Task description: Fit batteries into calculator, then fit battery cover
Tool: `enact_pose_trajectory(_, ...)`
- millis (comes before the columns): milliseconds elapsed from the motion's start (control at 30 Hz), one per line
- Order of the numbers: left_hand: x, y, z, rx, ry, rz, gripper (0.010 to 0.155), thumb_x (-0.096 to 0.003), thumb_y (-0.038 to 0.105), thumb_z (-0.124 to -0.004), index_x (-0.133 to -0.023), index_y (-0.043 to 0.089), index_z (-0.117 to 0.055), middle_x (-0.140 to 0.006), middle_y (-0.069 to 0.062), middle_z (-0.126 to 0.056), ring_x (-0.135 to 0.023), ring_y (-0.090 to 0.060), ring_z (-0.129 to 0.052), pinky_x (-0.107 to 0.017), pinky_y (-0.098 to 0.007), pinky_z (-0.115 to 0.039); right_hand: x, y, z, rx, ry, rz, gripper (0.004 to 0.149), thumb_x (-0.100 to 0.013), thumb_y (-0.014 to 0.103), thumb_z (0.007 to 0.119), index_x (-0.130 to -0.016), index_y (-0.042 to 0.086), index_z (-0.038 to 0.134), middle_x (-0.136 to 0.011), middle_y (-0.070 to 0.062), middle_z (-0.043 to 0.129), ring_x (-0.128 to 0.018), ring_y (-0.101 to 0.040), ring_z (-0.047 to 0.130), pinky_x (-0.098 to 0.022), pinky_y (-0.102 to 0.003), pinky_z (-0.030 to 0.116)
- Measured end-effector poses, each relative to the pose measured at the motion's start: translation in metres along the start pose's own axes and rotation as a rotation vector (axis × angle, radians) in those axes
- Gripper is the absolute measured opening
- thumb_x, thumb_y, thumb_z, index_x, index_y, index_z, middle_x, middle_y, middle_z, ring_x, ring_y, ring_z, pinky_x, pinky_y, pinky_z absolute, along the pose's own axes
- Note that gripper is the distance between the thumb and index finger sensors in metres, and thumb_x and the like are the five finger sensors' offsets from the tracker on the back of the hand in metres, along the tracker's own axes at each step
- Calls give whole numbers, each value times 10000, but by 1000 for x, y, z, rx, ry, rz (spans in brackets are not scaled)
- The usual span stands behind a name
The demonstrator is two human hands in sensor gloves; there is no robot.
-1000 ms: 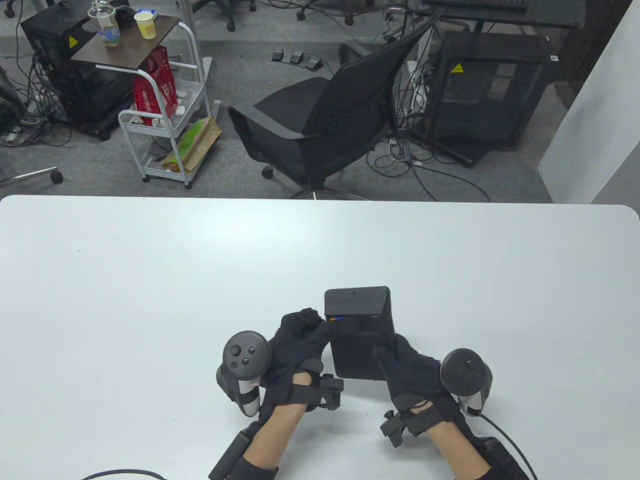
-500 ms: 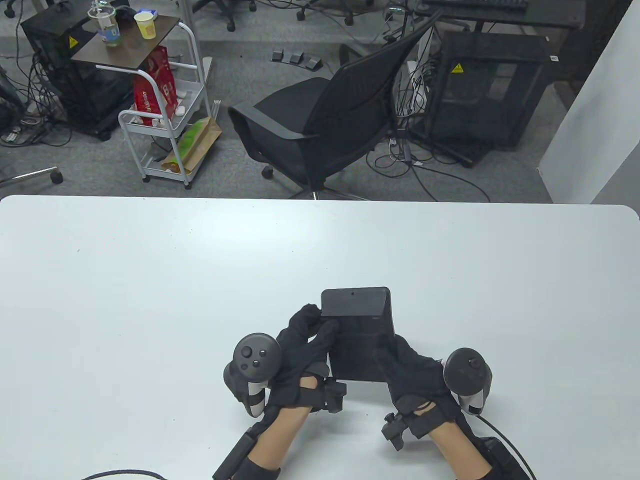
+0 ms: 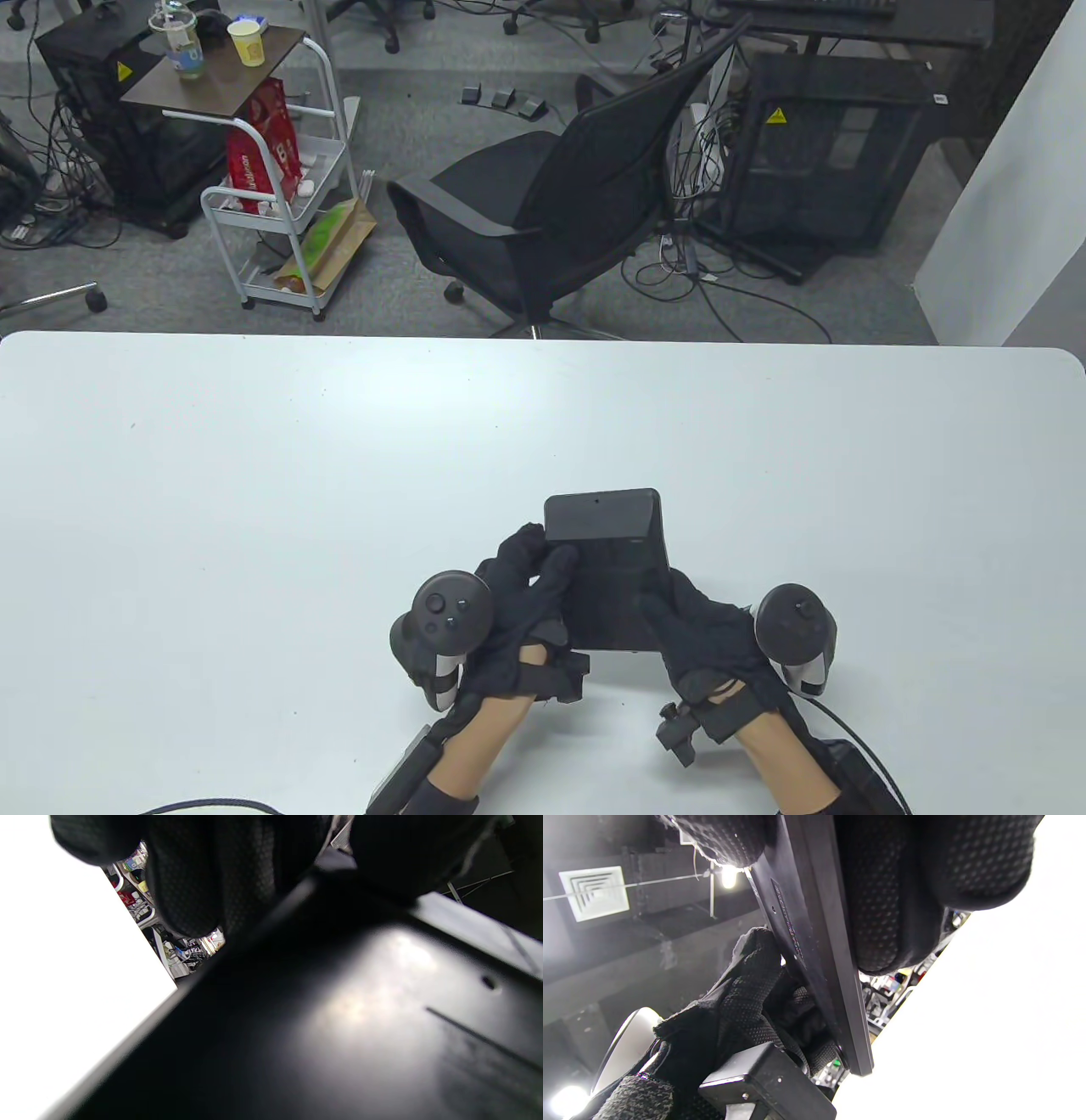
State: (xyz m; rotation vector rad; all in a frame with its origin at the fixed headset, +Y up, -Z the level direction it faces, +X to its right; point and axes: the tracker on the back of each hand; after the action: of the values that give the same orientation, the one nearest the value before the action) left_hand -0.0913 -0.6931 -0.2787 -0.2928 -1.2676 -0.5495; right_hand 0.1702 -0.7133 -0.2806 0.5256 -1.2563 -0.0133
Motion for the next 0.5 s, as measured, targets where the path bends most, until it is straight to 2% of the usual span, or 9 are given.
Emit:
enact_pose_trajectory(200, 9, 8, -3, -99, 68, -35, 697, -376, 591, -787, -836, 68, -812, -716, -81, -1018, -667, -338, -1003, -517, -548, -757, 0, 3, 2, 41, 22, 11, 547, -508, 368, 698, -899, -10, 643, -662, -246, 903, -422, -400, 990, -347, -525, 809)
enact_pose_trajectory(333, 4, 6, -4, -97, 9, -39, 712, -391, 602, -742, -854, 65, -810, -742, -91, -1013, -695, -346, -986, -537, -553, -741, 0, 3, 0, 47, 2, 39, 543, -510, 364, 696, -892, -20, 651, -662, -254, 910, -435, -415, 998, -354, -541, 810)
enact_pose_trajectory(400, 2, 5, -5, -69, -51, -36, 739, -396, 611, -729, -902, 74, -776, -800, -97, -982, -752, -360, -945, -562, -572, -715, -1, 2, -4, 68, -22, 33, 540, -510, 356, 696, -904, -11, 653, -713, -262, 908, -496, -447, 998, -379, -558, 809)
enact_pose_trajectory(500, 2, 6, -4, -144, -21, -91, 792, -392, 634, -731, -967, 93, -668, -878, -111, -899, -817, -382, -873, -590, -588, -676, -1, 0, -13, 71, -79, 42, 554, -509, 318, 713, -932, -30, 627, -791, -315, 861, -593, -515, 956, -399, -586, 799)
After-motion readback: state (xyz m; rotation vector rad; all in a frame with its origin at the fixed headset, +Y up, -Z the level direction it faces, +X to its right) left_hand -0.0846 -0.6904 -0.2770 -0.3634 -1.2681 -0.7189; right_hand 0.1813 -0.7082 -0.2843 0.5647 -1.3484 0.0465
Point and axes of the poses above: the tracker on the back of each hand, its own y axis roughly to the thumb side, its own x axis roughly from the fingertips to the wrist, z = x × y
